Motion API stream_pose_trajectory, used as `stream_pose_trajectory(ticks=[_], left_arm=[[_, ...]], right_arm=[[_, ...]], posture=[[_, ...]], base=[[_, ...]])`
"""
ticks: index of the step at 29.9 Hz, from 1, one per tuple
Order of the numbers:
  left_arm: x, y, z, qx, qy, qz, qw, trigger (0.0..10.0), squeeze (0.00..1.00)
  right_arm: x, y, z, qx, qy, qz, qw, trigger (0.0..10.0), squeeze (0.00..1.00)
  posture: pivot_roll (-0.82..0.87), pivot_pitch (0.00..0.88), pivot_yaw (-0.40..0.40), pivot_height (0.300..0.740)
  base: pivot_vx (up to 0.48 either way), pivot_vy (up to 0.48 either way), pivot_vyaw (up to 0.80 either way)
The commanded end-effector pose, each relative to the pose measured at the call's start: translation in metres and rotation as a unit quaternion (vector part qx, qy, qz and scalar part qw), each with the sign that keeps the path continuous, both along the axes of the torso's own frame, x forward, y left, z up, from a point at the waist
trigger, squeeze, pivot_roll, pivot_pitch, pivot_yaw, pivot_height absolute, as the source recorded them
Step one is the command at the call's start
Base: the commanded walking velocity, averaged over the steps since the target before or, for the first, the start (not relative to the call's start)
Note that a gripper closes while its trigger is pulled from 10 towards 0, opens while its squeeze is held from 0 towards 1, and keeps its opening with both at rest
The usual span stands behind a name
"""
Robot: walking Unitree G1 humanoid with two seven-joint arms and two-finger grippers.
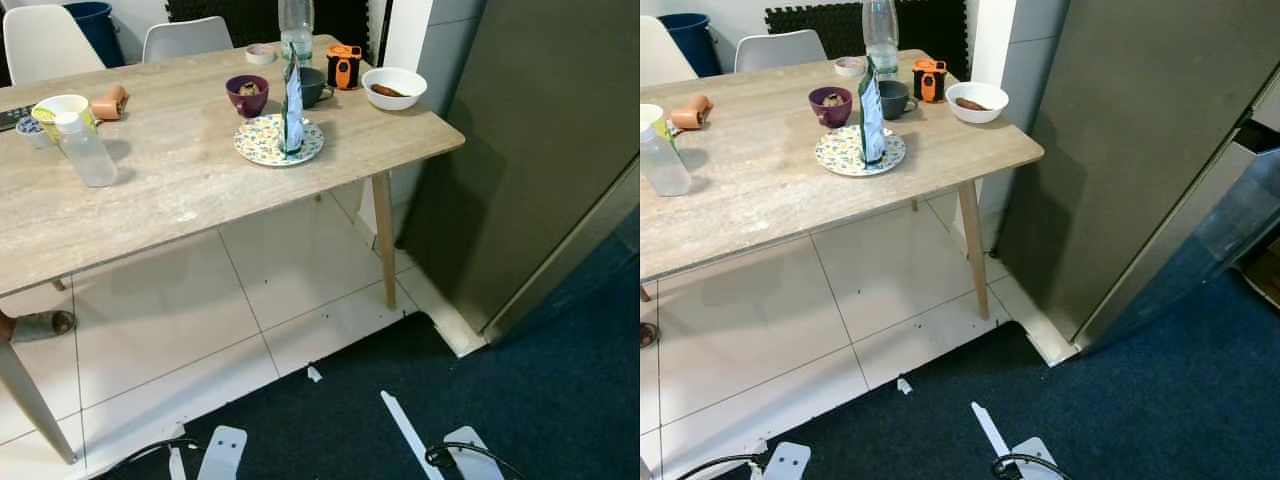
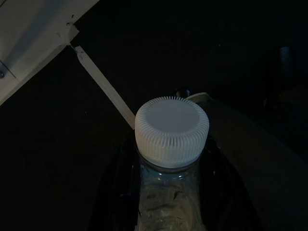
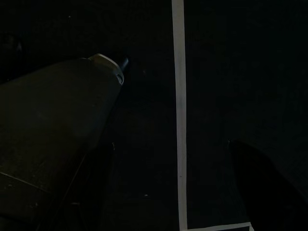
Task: Restocking fridge
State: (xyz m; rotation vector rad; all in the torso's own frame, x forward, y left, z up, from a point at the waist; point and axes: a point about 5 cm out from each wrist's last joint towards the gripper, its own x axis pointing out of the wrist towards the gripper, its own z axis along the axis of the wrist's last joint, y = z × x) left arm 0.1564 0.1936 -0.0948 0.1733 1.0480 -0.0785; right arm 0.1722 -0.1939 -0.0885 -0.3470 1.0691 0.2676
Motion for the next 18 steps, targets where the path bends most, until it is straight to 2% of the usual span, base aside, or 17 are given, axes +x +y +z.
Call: stream_pose_trajectory(ticks=[1,18], left_arm=[[-0.0095,-0.0162,-0.0057,-0.028,0.021,-0.014,0.999,10.0,0.00],[-0.0083,-0.0167,-0.0053,-0.027,0.020,-0.016,0.999,10.0,0.00]], right_arm=[[-0.0122,0.0082,-0.0063,0.016,0.026,0.007,1.000,10.0,0.00],[-0.0125,0.0086,-0.0065,0.014,0.027,0.011,0.999,10.0,0.00]], posture=[[-0.02,0.103,-0.040,0.740],[-0.02,0.088,-0.042,0.740]], base=[[0.000,0.000,0.00],[0.000,0.000,0.00]])
